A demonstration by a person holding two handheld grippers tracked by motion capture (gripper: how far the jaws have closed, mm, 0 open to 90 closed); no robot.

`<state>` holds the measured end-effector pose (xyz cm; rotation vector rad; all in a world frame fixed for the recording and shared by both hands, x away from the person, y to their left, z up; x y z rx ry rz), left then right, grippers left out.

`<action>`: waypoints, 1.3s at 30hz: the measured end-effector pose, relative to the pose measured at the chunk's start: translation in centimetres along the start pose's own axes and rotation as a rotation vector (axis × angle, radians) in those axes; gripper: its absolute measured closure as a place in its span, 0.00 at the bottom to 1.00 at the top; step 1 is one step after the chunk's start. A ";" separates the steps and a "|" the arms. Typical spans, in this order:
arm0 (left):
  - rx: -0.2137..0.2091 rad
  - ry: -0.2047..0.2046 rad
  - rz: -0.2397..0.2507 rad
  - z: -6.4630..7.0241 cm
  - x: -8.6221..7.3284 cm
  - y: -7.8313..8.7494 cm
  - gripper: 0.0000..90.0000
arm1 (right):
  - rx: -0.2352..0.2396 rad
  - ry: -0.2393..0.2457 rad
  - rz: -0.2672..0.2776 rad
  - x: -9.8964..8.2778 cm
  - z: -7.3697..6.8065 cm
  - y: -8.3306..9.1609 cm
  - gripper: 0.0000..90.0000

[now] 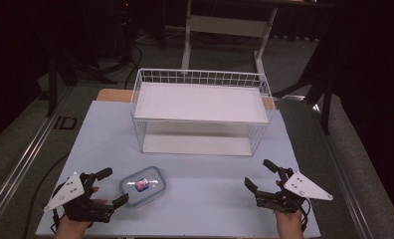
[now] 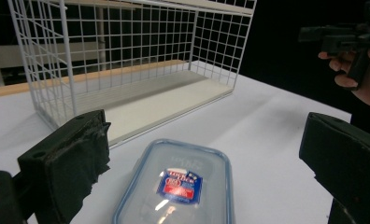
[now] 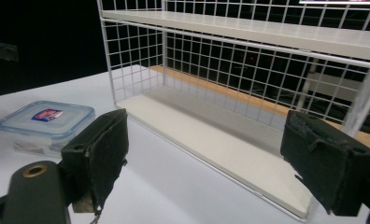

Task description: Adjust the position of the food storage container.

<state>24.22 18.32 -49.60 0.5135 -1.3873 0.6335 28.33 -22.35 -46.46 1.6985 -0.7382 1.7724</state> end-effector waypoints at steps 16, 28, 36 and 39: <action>0.026 0.029 -0.104 -0.5 0.3 -0.7 0.03 | -0.029 -0.001 0.026 0.7 -0.2 0.7 0.16; 0.017 0.029 -0.352 -2.3 -4.2 3.8 0.42 | -0.015 -0.024 0.009 0.0 -0.4 0.3 0.16; 0.060 0.023 -0.491 -3.9 -7.1 4.0 0.91 | -0.030 -0.020 0.020 0.0 -0.2 0.3 0.15; 0.043 0.052 -0.532 -3.8 -7.6 3.5 1.00 | -0.025 -0.024 0.021 0.0 -0.2 0.3 0.15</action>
Point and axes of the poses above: each handheld gripper's, and its own axes: y roughly backward along the jaws, x roughly out of its top, z roughly to its right, the point moved 8 cm from there along -y, roughly forward along the jaws, and after that the axes turned 11 degrees about z, right-handed, at the moved point
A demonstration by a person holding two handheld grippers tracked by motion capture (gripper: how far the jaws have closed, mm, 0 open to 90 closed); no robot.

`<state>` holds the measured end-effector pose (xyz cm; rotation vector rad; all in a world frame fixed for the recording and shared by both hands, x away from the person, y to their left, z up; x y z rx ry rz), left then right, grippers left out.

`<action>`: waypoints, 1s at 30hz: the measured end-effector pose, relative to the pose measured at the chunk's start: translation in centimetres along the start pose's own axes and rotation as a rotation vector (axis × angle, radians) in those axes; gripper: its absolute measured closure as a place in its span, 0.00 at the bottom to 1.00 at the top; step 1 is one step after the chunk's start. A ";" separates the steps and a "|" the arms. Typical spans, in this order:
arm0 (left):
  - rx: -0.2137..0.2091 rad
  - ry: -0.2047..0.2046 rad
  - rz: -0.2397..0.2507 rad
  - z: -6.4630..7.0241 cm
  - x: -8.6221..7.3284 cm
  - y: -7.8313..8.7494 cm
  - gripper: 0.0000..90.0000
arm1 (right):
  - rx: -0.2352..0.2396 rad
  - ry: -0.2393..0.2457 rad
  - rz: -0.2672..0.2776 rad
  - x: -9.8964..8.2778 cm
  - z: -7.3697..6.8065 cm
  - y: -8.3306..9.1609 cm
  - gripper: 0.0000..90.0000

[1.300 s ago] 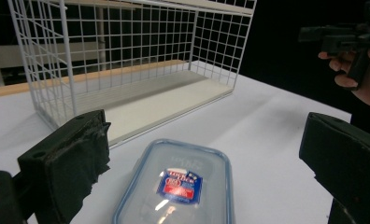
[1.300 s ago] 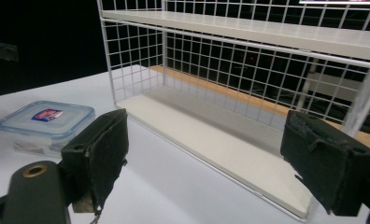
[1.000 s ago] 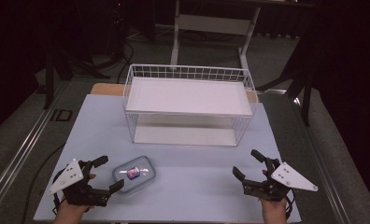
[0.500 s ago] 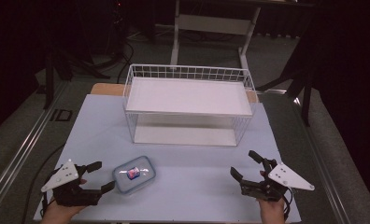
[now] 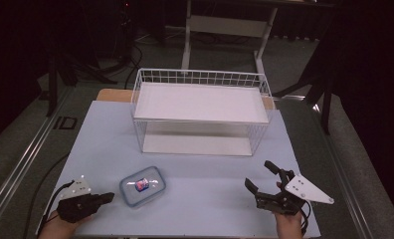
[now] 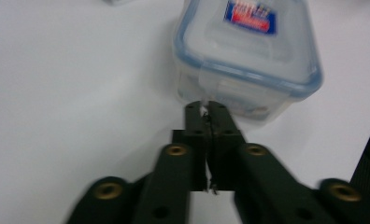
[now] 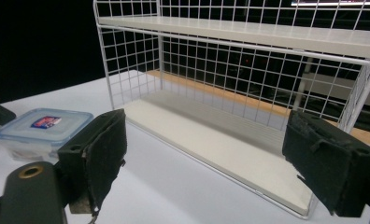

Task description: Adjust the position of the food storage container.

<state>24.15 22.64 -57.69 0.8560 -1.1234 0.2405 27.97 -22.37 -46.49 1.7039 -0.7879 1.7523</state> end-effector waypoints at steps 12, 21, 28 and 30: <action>-0.028 -0.031 -0.080 0.5 0.6 -2.8 1.00 | 0.002 -0.006 -0.001 -0.1 0.2 0.1 0.15; 0.010 -0.037 -0.088 -0.2 2.0 -5.2 1.00 | 0.012 -0.013 -0.007 -0.3 0.2 -0.1 0.15; 0.042 -0.012 -0.062 -0.4 3.1 -7.0 1.00 | 0.022 -0.014 -0.010 -0.4 0.1 0.0 0.15; 0.038 -0.010 -0.067 -0.3 3.1 -7.6 1.00 | 0.026 -0.018 -0.009 -0.5 0.1 0.0 0.15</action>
Point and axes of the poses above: each handheld gripper's, and its own axes: y roughly backward along the jaws, x roughly out of its top, z roughly to its right, the point moved 8 cm from there along -y, roughly forward along the jaws, and after that the axes turned 11 degrees about z, right-handed, at the moved point
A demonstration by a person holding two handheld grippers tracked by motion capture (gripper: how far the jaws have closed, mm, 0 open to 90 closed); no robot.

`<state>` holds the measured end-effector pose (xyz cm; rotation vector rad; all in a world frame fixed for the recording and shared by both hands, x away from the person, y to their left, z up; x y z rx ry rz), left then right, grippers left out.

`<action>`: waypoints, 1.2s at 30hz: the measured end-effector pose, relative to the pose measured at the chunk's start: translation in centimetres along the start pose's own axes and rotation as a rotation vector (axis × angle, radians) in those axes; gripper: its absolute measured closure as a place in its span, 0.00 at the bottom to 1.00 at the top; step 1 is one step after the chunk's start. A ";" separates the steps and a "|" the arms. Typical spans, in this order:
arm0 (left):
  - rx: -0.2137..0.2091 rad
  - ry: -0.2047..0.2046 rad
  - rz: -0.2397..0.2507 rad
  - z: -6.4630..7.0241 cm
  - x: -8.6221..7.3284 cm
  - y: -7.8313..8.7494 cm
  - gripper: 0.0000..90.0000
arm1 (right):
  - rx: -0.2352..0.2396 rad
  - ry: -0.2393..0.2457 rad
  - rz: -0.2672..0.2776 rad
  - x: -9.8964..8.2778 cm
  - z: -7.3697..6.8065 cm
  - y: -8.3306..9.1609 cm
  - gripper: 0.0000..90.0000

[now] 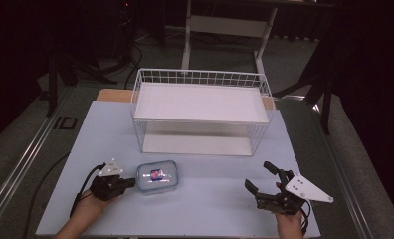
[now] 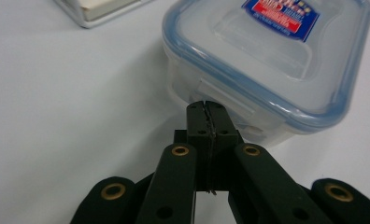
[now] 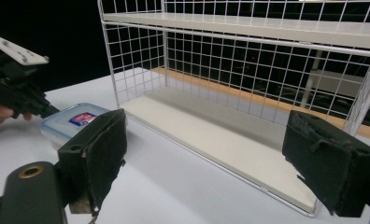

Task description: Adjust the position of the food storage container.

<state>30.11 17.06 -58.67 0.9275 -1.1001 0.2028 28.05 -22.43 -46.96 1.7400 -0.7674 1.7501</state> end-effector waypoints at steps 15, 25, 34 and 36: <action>-0.046 0.010 -0.014 1.2 2.6 -4.2 1.00 | 0.020 -0.002 -0.023 -0.4 -0.3 -0.1 0.16; -0.055 0.005 -0.015 2.2 3.7 -6.6 1.00 | 0.034 0.002 -0.037 -0.7 -0.6 -0.2 0.16; -0.028 0.006 0.015 2.2 3.7 -3.5 1.00 | 0.039 -0.002 -0.038 -0.8 -0.6 -0.3 0.15; -0.026 -0.007 0.012 2.5 3.6 -2.8 1.00 | 0.040 -0.003 -0.042 -0.9 -0.7 -0.3 0.16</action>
Point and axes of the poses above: each handheld gripper's, and its own axes: y roughly backward along the jaws, x roughly out of its top, z roughly to its right, the point moved 8 cm from there along -y, roughly forward along the jaws, and after that the axes turned 11 degrees about z, right-handed, at the moved point
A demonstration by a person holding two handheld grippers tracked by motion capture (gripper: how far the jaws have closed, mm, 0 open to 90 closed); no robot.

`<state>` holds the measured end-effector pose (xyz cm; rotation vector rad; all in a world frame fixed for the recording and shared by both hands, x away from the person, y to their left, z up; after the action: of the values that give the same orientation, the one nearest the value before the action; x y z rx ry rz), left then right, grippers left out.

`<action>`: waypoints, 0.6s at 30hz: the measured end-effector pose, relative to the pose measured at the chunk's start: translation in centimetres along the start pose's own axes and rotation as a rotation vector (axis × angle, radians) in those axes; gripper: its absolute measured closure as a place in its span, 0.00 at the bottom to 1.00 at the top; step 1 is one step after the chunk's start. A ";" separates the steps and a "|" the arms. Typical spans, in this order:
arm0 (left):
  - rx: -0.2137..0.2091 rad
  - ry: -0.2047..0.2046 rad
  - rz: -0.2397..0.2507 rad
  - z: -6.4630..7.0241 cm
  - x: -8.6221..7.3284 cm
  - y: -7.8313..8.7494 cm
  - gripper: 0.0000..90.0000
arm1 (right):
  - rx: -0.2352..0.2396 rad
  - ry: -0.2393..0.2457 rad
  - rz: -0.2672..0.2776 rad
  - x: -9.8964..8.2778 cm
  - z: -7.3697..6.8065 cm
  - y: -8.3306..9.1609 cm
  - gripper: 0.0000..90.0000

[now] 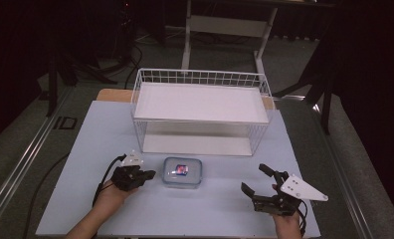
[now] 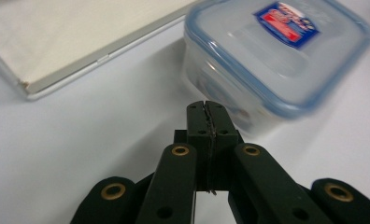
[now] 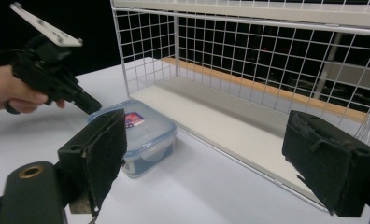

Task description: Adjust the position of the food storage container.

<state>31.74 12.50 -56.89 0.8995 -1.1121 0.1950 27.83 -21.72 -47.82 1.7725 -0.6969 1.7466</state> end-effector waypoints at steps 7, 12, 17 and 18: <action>-0.001 0.002 -0.001 0.3 0.1 -0.4 1.00 | -0.003 -0.007 -0.011 -0.2 0.0 0.2 0.16; -0.024 0.028 -0.003 0.7 0.2 -1.8 1.00 | 0.000 -0.009 -0.010 -0.3 0.1 0.1 0.16; -0.041 0.014 -0.013 1.7 0.4 -2.4 1.00 | 0.004 -0.013 -0.021 -0.6 0.0 0.1 0.15; -0.042 0.011 -0.016 1.8 0.4 -2.5 1.00 | 0.005 -0.013 -0.022 -0.6 0.0 0.2 0.16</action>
<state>32.08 9.50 -57.57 0.8689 -1.0942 0.1626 27.72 -21.85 -48.39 1.7899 -0.6771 1.7246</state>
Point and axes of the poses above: each handheld gripper's, and its own axes: y roughly backward along the jaws, x roughly out of its top, z roughly to its right, the point moved 8 cm from there along -y, roughly forward along the jaws, and after that the axes turned 11 degrees about z, right-handed, at the moved point
